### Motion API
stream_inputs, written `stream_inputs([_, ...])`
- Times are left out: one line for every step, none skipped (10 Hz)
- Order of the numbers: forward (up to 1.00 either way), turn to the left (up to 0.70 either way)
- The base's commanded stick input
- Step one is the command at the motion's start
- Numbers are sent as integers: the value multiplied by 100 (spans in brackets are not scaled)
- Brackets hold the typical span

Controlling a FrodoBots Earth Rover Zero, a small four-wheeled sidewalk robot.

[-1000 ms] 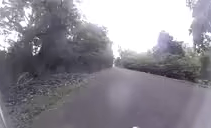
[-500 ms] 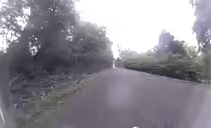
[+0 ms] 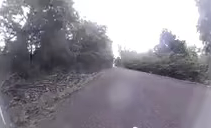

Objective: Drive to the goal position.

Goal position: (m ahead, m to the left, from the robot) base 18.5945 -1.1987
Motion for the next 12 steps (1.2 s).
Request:
stream_inputs([70, 0])
stream_inputs([70, 0])
stream_inputs([70, 0])
stream_inputs([70, 0])
stream_inputs([70, 0])
stream_inputs([70, 0])
stream_inputs([70, 0])
stream_inputs([70, 0])
stream_inputs([70, 0])
stream_inputs([70, 0])
stream_inputs([70, 0])
stream_inputs([70, 0])
